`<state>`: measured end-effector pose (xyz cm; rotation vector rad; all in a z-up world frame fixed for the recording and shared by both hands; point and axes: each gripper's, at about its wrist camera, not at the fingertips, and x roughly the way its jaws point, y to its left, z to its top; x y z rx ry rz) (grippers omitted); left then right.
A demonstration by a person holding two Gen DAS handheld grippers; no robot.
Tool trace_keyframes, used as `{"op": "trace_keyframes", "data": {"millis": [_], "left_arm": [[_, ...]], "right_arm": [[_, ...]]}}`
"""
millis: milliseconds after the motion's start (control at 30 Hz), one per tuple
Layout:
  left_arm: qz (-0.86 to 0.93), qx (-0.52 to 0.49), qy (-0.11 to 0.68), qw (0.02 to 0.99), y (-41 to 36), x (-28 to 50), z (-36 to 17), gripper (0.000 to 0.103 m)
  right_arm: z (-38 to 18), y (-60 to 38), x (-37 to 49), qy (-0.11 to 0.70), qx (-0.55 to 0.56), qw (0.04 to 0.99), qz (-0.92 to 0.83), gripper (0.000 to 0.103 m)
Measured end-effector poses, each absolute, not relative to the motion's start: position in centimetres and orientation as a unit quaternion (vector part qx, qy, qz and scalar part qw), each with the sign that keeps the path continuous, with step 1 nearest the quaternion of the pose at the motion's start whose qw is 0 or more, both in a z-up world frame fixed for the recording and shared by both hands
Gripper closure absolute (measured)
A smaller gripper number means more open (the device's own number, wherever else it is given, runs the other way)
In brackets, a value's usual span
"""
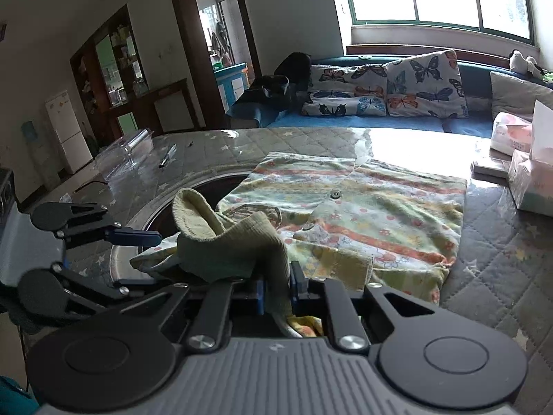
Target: Fold clothes
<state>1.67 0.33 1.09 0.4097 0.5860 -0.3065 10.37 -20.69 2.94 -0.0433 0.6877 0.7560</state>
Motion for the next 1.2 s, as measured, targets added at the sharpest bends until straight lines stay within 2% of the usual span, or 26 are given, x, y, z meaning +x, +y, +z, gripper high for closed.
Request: {"op": "trace_keyframes", "data": {"millis": [33, 100, 133, 200, 800, 900, 1200], "left_arm": [[-0.152, 0.209, 0.283, 0.924, 0.3, 1.7, 0.9, 0.071], [-0.157, 0.212, 0.282, 0.922, 0.5, 1.8, 0.9, 0.088], [-0.160, 0.211, 0.279, 0.923, 0.6, 1.7, 1.0, 0.094], [-0.165, 0.210, 0.272, 0.925, 0.7, 1.2, 1.4, 0.098], [-0.227, 0.128, 0.297, 0.919, 1.0, -8.3, 7.8, 0.099], [-0.222, 0.119, 0.294, 0.922, 1.0, -7.3, 8.1, 0.099], [-0.186, 0.095, 0.292, 0.933, 2.4, 1.8, 8.6, 0.099]], "right_arm": [[3.0, -20.7, 10.4, 0.328, -0.020, 0.873, 0.361, 0.093], [3.1, -20.7, 10.2, 0.325, -0.020, 0.874, 0.362, 0.094], [3.1, -20.7, 10.0, 0.322, -0.021, 0.874, 0.362, 0.095], [3.3, -20.8, 9.6, 0.317, -0.022, 0.876, 0.364, 0.096], [7.9, -24.2, 2.4, 0.311, -0.029, 0.854, 0.416, 0.097], [8.6, -24.5, 1.6, 0.314, -0.031, 0.849, 0.424, 0.097], [9.6, -21.5, 10.9, 0.312, -0.048, 0.859, 0.403, 0.098]]}}
